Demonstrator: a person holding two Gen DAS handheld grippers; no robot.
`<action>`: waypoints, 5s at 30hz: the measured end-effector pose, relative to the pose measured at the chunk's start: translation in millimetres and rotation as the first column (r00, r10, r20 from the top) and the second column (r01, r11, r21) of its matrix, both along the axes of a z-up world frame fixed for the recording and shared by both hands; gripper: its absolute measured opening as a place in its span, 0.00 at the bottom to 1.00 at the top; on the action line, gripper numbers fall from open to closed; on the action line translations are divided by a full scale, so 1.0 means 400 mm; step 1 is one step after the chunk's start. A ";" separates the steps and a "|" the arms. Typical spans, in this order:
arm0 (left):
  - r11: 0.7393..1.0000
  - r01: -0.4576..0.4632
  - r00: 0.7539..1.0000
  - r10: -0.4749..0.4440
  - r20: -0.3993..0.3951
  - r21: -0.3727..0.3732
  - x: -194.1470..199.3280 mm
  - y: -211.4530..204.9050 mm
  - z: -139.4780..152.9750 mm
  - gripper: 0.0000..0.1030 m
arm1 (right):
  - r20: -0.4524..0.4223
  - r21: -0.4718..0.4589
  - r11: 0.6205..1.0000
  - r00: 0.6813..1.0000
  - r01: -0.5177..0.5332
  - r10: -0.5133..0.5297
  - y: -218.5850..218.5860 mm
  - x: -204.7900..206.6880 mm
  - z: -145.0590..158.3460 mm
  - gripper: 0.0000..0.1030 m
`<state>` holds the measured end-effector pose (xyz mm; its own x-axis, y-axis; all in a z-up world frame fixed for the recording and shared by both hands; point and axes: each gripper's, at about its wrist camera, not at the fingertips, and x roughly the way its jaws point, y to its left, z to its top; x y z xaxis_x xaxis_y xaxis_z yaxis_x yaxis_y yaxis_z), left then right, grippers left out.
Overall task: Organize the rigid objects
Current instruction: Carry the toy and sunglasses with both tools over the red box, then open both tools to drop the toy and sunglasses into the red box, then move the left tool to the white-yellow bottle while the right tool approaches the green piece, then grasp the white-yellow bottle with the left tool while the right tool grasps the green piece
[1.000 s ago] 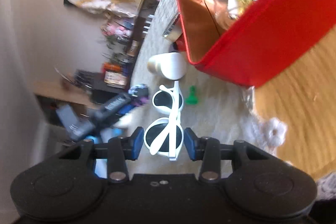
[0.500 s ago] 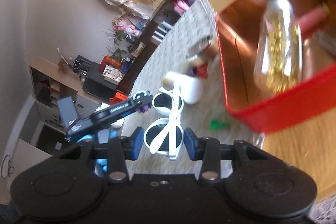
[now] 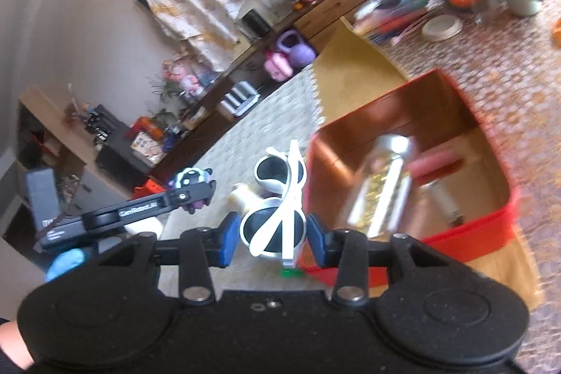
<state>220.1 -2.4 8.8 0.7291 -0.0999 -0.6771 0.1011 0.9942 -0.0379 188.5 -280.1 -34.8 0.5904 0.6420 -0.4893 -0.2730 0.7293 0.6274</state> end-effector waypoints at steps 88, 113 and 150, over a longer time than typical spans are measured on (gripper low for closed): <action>1.000 -0.014 1.000 0.014 -0.001 0.012 -0.083 0.084 0.015 0.82 | 0.247 -0.485 0.874 0.954 -0.029 0.169 0.236 -0.178 0.064 0.99; 0.978 -0.205 0.976 0.201 -0.088 -0.043 0.030 0.169 -0.096 0.82 | 0.179 -0.535 0.831 0.942 -0.149 0.284 0.404 -0.158 -0.072 0.88; 0.962 -0.272 0.934 0.260 -0.244 -0.017 0.213 0.139 -0.278 0.79 | 0.208 -0.594 0.801 0.976 0.068 0.071 0.469 -0.078 -0.207 0.54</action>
